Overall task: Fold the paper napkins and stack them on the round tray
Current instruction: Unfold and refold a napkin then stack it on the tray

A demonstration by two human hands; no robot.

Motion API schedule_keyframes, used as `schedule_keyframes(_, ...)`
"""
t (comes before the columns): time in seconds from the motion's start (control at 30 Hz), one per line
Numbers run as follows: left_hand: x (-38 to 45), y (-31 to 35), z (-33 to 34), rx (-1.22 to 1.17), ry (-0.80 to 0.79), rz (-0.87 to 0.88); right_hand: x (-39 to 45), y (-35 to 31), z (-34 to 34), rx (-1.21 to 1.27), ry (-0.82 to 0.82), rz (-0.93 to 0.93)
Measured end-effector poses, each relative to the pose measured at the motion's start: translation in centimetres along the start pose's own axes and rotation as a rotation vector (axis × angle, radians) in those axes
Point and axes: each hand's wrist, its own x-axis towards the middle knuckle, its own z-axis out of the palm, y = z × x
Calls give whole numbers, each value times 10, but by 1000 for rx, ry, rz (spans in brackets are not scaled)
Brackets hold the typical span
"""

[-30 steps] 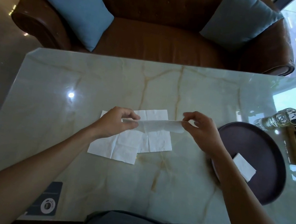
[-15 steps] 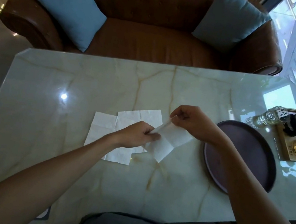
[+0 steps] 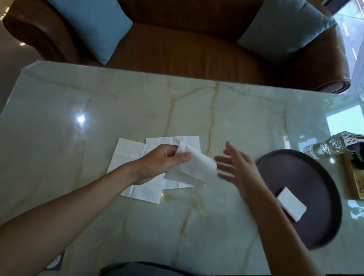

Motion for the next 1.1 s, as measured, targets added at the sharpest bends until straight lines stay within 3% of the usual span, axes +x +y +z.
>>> schedule_keyframes(0.1, 2, 2, 1, -73, 20, 15, -9, 17, 12, 135, -225, 149)
schedule_keyframes(0.17, 3, 1, 2, -92, 29, 14, -10, 21, 20, 243, -292, 152)
schedule_keyframes(0.37, 4, 2, -3, -30, 67, 24, -6, 11, 29, 187, -194, -60)
schedule_keyframes(0.6, 6, 6, -11, -82, 245, 123, -11, 2, 29, -6, -148, -347)
schedule_keyframes(1.1, 3, 16, -9, -190, 337, 177, -17, -11, 27, -28, -131, -411)
